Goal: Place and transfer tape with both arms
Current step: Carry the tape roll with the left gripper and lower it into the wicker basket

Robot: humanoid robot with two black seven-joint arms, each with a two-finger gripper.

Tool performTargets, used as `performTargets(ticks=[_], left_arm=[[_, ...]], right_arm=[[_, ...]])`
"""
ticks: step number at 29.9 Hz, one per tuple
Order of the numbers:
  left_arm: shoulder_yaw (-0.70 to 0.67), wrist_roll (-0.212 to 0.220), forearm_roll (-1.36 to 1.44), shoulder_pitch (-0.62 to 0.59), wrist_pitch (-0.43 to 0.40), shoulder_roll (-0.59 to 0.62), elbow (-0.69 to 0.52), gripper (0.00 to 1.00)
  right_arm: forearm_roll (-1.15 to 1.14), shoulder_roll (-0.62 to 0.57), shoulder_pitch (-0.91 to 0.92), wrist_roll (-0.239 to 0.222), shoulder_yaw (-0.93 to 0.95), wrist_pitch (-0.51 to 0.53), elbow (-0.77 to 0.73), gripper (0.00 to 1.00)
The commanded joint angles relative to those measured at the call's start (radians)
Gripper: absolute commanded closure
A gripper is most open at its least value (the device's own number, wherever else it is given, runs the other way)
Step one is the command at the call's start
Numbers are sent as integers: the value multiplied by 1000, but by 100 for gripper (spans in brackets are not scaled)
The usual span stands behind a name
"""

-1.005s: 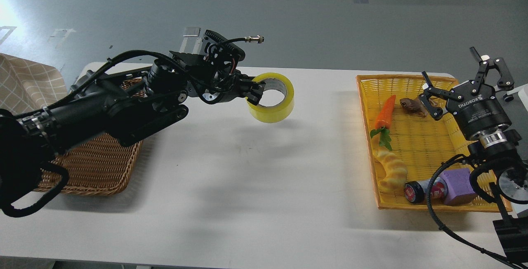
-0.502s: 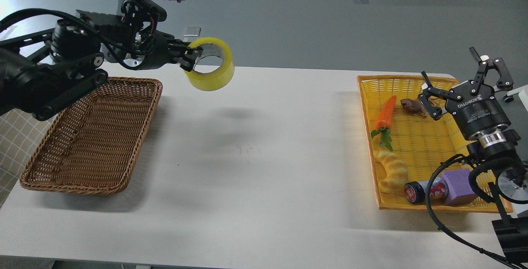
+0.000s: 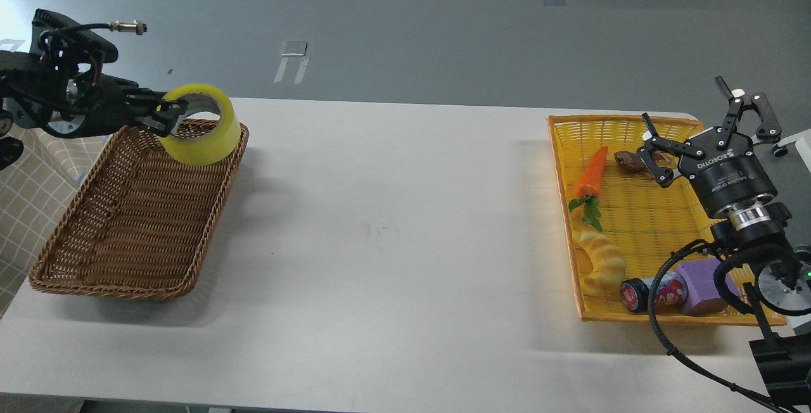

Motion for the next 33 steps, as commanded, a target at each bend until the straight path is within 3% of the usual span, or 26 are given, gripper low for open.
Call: performTargets(ticks=[1, 18, 33], left_arm=[[1, -8, -6, 53, 22, 3, 40, 100], [4, -42, -43, 254, 168, -44, 210, 100], [4, -48, -50, 292, 171, -69, 238, 100]], right_arm=[[-2, 2, 0, 0, 0, 0, 0, 0], [0, 2, -14, -2, -3, 0, 1, 0], [0, 2, -15, 0, -2, 0, 0, 0]])
